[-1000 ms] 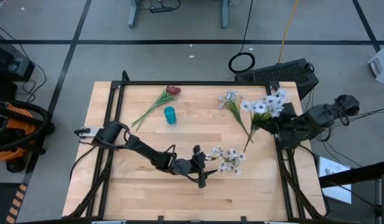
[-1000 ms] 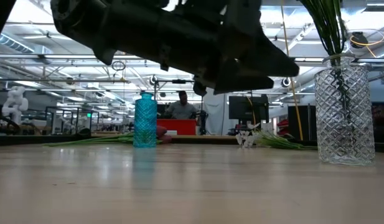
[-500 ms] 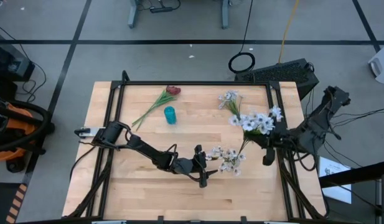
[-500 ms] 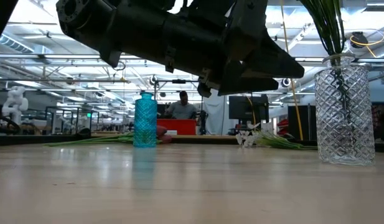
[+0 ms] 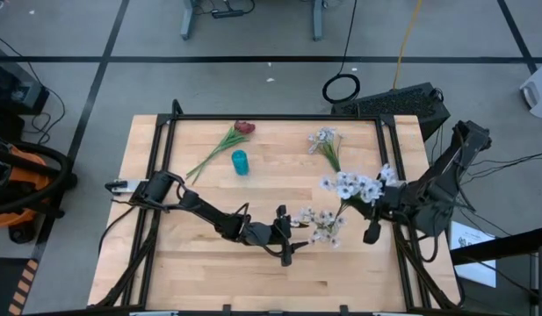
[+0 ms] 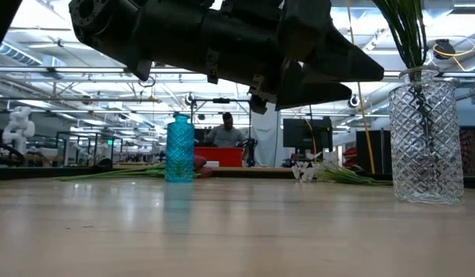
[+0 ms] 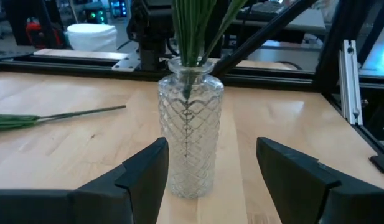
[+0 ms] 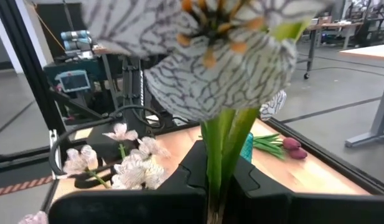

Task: Sort flowers into vase by color
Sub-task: Put the white flowers into the transparent vase

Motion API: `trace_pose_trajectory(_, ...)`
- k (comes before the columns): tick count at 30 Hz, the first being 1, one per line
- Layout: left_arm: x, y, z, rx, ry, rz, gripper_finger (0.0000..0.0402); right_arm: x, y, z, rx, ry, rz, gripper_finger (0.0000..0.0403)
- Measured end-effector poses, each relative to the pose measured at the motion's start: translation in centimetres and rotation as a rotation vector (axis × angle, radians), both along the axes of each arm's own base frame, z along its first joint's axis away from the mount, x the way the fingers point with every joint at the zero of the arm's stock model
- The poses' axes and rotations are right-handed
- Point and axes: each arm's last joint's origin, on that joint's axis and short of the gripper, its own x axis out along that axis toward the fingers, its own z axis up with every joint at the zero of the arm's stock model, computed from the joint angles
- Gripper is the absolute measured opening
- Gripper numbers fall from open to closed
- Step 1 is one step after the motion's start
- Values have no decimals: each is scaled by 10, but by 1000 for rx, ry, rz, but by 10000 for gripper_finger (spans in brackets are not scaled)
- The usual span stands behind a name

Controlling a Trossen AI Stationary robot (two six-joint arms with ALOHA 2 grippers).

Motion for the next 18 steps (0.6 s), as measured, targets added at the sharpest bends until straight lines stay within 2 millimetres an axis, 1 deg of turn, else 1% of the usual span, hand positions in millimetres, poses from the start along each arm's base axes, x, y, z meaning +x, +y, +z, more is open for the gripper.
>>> trace_pose_trajectory(2,1,0,1,16,-3,-3,248,2,3,-3,-12,9,-2,2)
trace_pose_trajectory(7,10,-2,14,45,-31,-17,248,6,7,-8,-33,22,-26,2)
trace_pose_trajectory(14,26,-3,33,71,19,-11,248,7,8,-9,-35,24,-29,2)
trace_pose_trajectory(18,29,0,33,61,43,-2,248,7,8,-9,-39,24,-34,2)
